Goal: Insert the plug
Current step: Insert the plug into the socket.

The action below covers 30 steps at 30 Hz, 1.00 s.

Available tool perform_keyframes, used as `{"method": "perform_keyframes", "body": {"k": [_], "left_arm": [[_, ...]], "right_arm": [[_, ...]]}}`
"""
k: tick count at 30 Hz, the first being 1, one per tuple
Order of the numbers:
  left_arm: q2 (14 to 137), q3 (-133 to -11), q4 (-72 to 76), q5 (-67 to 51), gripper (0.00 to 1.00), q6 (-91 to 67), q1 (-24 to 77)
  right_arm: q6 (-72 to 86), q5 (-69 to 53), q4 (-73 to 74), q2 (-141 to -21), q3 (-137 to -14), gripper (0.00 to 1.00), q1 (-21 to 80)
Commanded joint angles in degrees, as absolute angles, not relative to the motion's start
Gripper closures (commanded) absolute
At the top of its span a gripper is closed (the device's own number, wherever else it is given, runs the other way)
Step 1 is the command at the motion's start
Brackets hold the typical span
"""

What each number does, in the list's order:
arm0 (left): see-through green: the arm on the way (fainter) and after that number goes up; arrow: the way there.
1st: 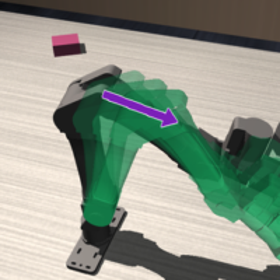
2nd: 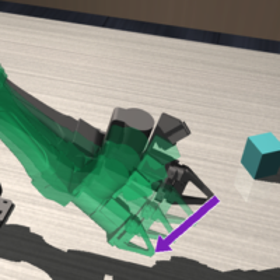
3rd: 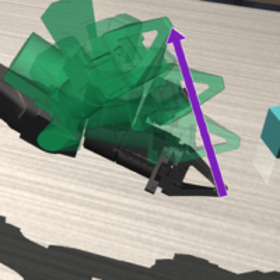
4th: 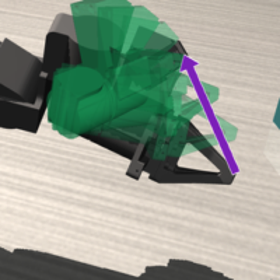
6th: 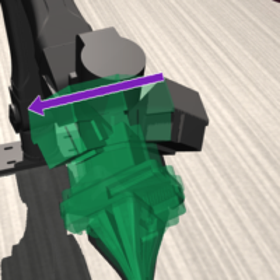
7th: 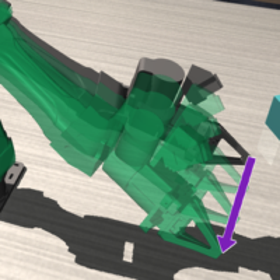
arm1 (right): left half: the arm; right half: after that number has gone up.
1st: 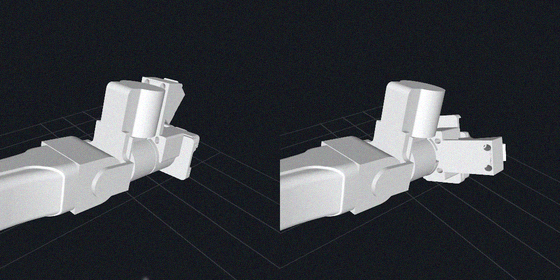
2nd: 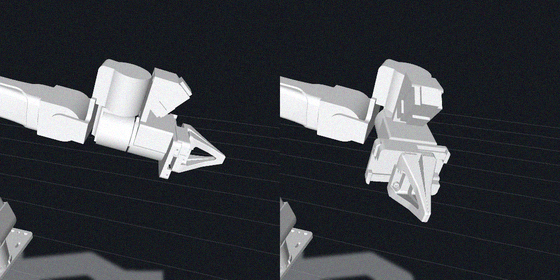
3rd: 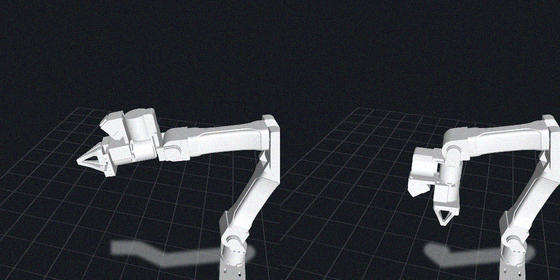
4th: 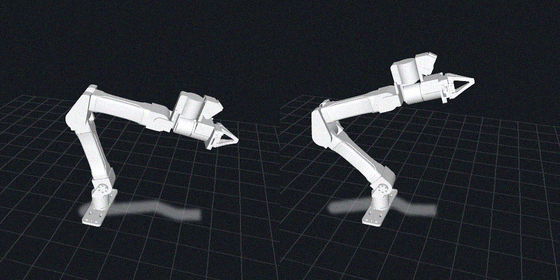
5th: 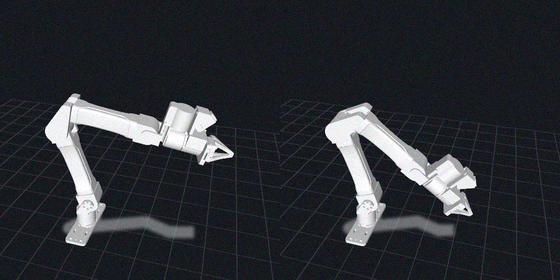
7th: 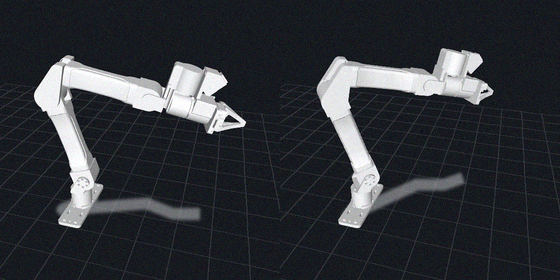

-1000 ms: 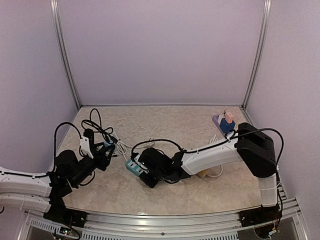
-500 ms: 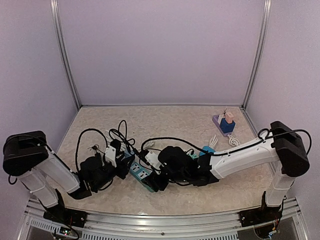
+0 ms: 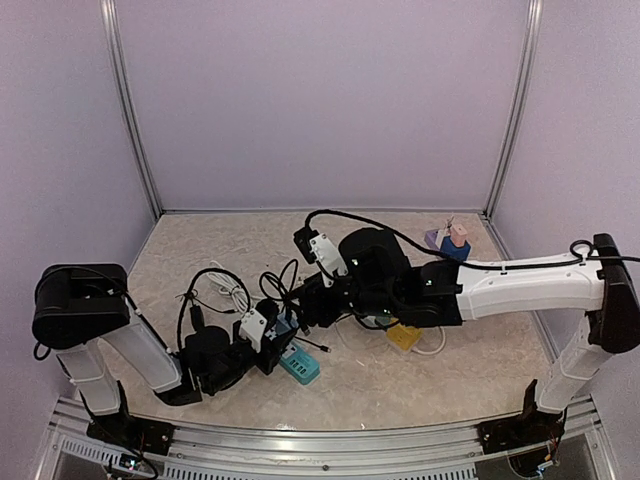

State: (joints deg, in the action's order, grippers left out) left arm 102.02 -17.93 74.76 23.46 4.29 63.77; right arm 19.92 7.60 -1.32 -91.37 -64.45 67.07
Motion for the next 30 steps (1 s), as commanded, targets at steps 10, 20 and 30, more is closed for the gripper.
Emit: {"method": "perform_keyframes", "body": {"k": [10,20,30], "left_arm": [[98.26,-17.75,90.43,24.26,1.00,9.11,65.24],[95.83,-16.30,90.44,22.33,1.00,10.13,65.07],[93.80,-15.12,90.31,23.30,1.00,13.89,65.09]], "right_arm": [[25.64,7.81,11.29,-99.29,-72.49,0.41,67.37],[25.41,8.96,13.86,-108.12,-80.43,0.41,67.48],[23.52,4.98,21.74,-110.70,-83.93,0.66,67.08]]}}
